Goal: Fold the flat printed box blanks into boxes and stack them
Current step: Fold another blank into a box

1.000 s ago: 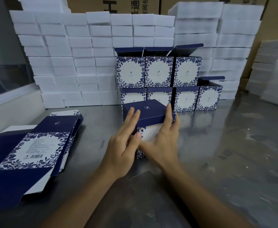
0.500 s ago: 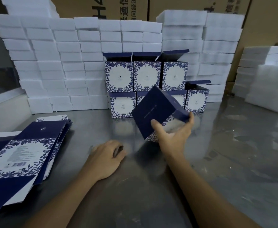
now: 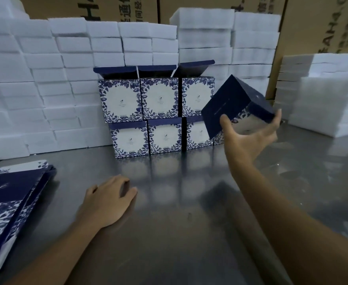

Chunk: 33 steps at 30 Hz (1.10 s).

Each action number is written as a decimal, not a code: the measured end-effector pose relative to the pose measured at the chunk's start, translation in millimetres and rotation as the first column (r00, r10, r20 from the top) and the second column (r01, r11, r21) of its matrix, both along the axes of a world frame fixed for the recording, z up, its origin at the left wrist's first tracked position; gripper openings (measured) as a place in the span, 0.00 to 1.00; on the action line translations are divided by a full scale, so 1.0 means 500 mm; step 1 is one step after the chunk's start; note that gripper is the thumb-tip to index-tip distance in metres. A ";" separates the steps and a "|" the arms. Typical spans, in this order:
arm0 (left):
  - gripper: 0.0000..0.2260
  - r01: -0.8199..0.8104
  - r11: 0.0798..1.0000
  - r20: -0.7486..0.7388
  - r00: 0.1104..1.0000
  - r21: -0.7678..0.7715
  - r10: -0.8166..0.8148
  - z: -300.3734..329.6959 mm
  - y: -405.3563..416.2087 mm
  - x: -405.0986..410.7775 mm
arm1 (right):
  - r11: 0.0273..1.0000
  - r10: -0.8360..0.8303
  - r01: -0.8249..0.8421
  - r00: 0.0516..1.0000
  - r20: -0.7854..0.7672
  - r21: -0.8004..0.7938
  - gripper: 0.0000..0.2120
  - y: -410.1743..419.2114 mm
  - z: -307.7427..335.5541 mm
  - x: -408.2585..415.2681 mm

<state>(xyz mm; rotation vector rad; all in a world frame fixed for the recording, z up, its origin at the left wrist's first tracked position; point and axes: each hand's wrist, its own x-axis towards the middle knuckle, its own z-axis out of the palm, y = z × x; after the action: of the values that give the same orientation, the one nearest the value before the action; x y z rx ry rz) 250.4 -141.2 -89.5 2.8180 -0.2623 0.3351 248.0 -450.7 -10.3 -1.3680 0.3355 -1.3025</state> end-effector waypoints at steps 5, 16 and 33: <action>0.20 -0.050 0.998 -0.024 0.998 0.034 0.051 0.000 -0.008 0.043 | 0.966 -0.208 0.186 0.971 -0.115 -0.179 0.54 -0.080 0.047 0.067; 0.19 -0.118 0.992 -0.008 0.993 0.045 0.118 0.004 -0.030 0.126 | 0.897 -0.287 0.195 0.939 -0.188 -0.398 0.54 -0.159 0.096 0.181; 0.18 -0.135 0.989 0.021 0.991 0.052 0.134 0.008 -0.040 0.142 | 0.874 -0.304 0.185 0.929 -0.209 -0.449 0.52 -0.159 0.155 0.241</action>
<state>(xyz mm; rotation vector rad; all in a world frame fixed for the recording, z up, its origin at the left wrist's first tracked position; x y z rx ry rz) 321.4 -161.2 -85.7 2.8933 -0.0857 0.3878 368.5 -530.2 67.4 -1.9366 0.4461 -1.4520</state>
